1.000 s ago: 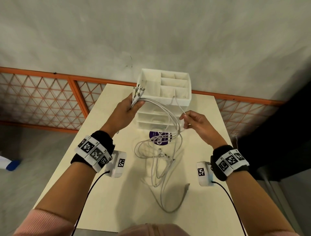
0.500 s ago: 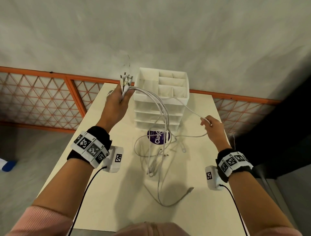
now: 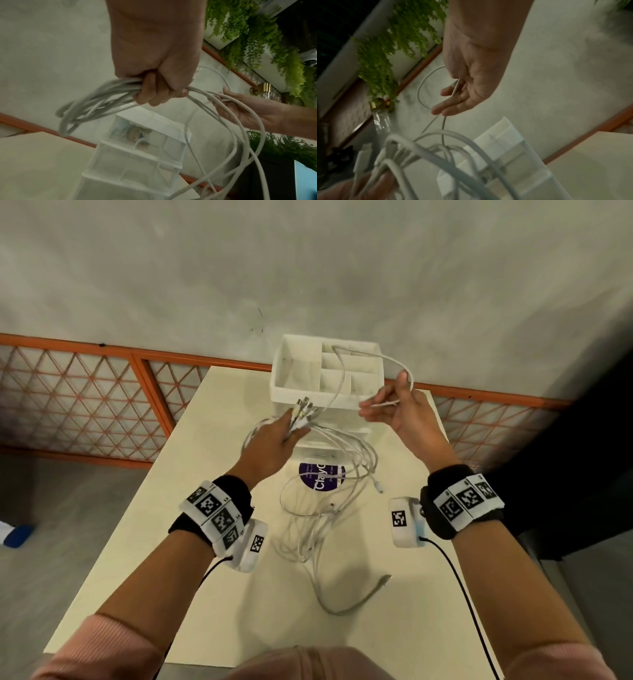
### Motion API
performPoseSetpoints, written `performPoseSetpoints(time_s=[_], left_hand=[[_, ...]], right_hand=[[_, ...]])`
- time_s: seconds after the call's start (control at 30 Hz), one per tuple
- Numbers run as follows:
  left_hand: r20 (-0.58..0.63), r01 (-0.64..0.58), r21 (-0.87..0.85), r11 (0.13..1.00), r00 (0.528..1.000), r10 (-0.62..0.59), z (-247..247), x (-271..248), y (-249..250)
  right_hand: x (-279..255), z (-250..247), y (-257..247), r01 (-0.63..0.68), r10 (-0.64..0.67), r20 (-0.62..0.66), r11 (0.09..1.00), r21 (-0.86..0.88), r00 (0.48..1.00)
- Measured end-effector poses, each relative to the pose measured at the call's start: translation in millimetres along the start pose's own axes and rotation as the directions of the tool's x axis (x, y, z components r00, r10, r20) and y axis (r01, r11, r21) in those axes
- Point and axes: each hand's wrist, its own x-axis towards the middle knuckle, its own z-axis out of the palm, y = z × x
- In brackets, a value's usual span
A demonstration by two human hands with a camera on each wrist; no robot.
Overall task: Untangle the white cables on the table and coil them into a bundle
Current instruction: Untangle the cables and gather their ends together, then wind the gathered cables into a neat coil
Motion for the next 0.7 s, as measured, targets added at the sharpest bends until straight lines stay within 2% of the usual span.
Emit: performPoseSetpoints(time_s=[0.1,0.23,0.37,0.47,0.53,0.6,0.7], left_hand=[[0.038,0.004,-0.037,0.999,0.999,-0.002,3.7,-5.1,0.6],[-0.001,0.021,-0.008,1.000,1.000,-0.021,-3.4,-4.9,-8.0],[-0.092,0.050,-0.009,0.999,0.994,-0.050,-13.3,-3.4,-16.0],[-0.167,0.114,-0.015,0.993,0.979,-0.115,-20.5,-0.5,-15.8],[-0.216,0.156,-0.050,0.987,0.963,-0.163,-24.3,2.6,-14.8],[-0.265,0.193,-0.107,0.975,0.940,-0.215,-29.0,5.2,-13.0],[-0.321,0.191,-0.168,0.967,0.917,-0.237,-33.5,6.3,-8.5]], right_hand=[[7.8,3.8,-9.3,0.105,-0.106,-0.042,0.994,-0.010,0.994],[10.3,-8.7,-3.4,0.135,-0.183,-0.146,0.948,-0.289,0.972],[3.2,-27.6,16.8,0.103,-0.235,-0.151,0.800,-0.591,0.960],[-6.1,-34.5,26.1,0.029,-0.224,-0.178,0.694,-0.719,0.958],[-11.7,-41.8,37.9,-0.067,-0.137,-0.194,0.628,-0.776,0.971],[-15.2,-52.9,60.5,-0.188,0.018,-0.214,0.559,-0.807,0.977],[-24.5,-61.1,94.7,-0.366,0.329,-0.216,0.513,-0.777,0.919]])
